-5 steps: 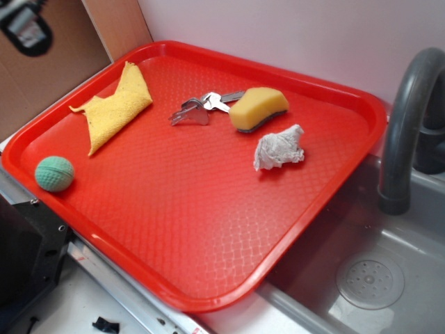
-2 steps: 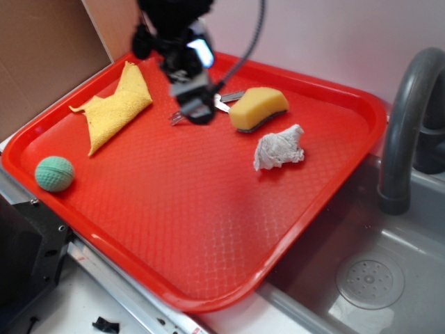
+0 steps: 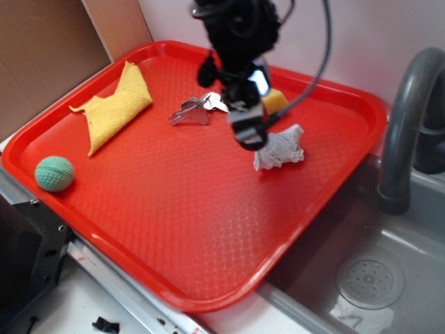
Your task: Grab the white paper.
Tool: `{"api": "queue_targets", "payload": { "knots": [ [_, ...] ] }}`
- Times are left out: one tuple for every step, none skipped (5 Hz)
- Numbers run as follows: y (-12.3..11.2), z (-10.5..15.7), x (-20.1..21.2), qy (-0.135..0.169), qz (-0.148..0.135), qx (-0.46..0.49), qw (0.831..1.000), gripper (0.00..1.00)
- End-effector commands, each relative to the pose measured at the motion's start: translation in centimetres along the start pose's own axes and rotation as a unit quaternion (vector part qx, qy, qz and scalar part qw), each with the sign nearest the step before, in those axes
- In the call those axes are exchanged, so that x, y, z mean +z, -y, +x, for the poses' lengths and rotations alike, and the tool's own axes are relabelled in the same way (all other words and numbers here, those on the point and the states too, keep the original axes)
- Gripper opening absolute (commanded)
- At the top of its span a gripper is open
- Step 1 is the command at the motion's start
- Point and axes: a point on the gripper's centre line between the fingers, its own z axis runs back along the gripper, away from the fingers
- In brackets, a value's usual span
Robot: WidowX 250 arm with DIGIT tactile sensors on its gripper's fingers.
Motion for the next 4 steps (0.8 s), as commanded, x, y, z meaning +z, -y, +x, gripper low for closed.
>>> {"api": "queue_targets", "payload": {
  "knots": [
    [0.9,1.4,-2.3,-0.01,-0.011,-0.03,0.999,1.0],
    [0.9,1.0,-3.0,-0.028,-0.002,-0.034,0.999,1.0],
    [0.7,1.0,-3.4,-0.041,0.003,-0.026,0.999,1.0],
    [0.7,0.9,-3.5,-0.046,0.016,-0.021,0.999,0.0]
  ]
}}
